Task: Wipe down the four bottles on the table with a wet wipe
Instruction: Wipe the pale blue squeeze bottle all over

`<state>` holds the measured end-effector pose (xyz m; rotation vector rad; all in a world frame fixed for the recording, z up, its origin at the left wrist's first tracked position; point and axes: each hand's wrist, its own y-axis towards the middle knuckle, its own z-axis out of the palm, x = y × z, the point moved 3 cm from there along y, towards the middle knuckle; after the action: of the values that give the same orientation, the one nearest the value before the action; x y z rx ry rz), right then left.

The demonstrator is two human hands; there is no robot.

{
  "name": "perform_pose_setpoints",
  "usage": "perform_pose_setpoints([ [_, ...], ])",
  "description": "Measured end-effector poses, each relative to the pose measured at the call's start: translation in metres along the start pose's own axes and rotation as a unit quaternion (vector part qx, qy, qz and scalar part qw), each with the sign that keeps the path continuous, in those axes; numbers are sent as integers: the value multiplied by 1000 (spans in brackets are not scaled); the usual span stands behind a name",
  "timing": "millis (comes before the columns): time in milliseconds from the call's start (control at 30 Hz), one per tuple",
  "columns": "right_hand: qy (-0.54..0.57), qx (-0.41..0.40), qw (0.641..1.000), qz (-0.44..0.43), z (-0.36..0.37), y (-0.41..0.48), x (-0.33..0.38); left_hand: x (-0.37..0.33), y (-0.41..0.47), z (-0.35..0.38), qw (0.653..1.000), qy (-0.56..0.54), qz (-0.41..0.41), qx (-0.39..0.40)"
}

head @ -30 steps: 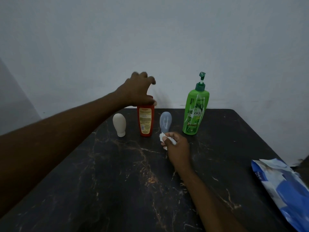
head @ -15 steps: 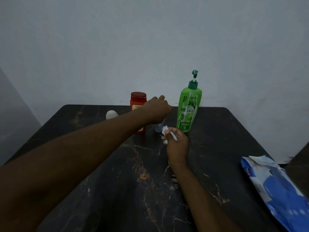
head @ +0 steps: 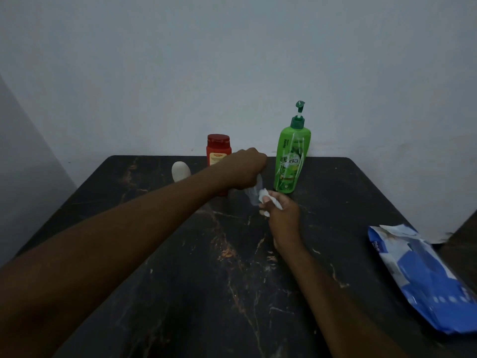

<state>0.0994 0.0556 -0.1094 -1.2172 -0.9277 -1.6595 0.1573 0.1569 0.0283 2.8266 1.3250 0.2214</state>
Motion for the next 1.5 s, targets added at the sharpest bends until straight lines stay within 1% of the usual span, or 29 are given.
perform_pose_setpoints([
  [100, -105, 37, 993, -30, -22, -19, 18, 0, -19, 1, 998, -69, 9, 1],
  [167, -170, 104, 979, -52, -35, -35, 32, -3, -33, 1, 992, -128, 22, 9],
  [233, -207, 169, 962, -52, -43, -55, 44, -9, -49, 1, 982, -183, 40, 21],
  [300, -216, 213, 952, -34, -49, -76, 52, -16, -63, 4, 971, -232, 55, 27],
  [367, -205, 229, 951, -12, -52, -95, 55, -24, -73, 7, 960, -270, 65, 28],
  [467, -178, 207, 962, 2, -56, -117, 54, -35, -89, 13, 939, -340, 47, 3],
  [533, -121, 176, 976, 28, -60, -129, 50, -40, -104, 17, 908, -417, 4, -34],
  [600, -57, 146, 985, 68, -62, -138, 47, -44, -125, 25, 864, -498, -53, -53],
  [667, 11, 120, 987, 107, -64, -146, 45, -51, -146, 41, 818, -564, -105, -22],
  [700, 45, 110, 985, 127, -63, -149, 43, -56, -157, 51, 804, -582, -119, 1],
  [733, 70, 104, 982, 140, -62, -152, 42, -63, -166, 60, 798, -591, -121, 15],
  [800, 74, 95, 982, 143, -59, -157, 40, -77, -180, 75, 807, -582, -106, 7],
  [900, 55, 88, 984, 144, -52, -161, 38, -91, -189, 85, 834, -536, -110, -70],
  [967, 62, 85, 983, 152, -49, -164, 37, -93, -191, 84, 839, -518, -122, -113],
  [1067, 22, 88, 981, 170, -49, -165, 39, -91, -191, 84, 849, -500, -112, -125],
  [1167, -22, 108, 977, 182, -56, -165, 43, -83, -192, 86, 848, -507, -110, -108],
  [1233, -62, 108, 981, 150, -64, -166, 45, -75, -194, 87, 848, -507, -119, -99],
  [1333, -135, 54, 987, 70, -79, -168, 46, -67, -198, 88, 854, -499, -110, -96],
  [1400, -189, 21, 982, 18, -86, -168, 44, -67, -200, 89, 860, -492, -91, -101],
  [1500, -265, -10, 963, -43, -88, -167, 41, -67, -203, 91, 864, -483, -77, -121],
])
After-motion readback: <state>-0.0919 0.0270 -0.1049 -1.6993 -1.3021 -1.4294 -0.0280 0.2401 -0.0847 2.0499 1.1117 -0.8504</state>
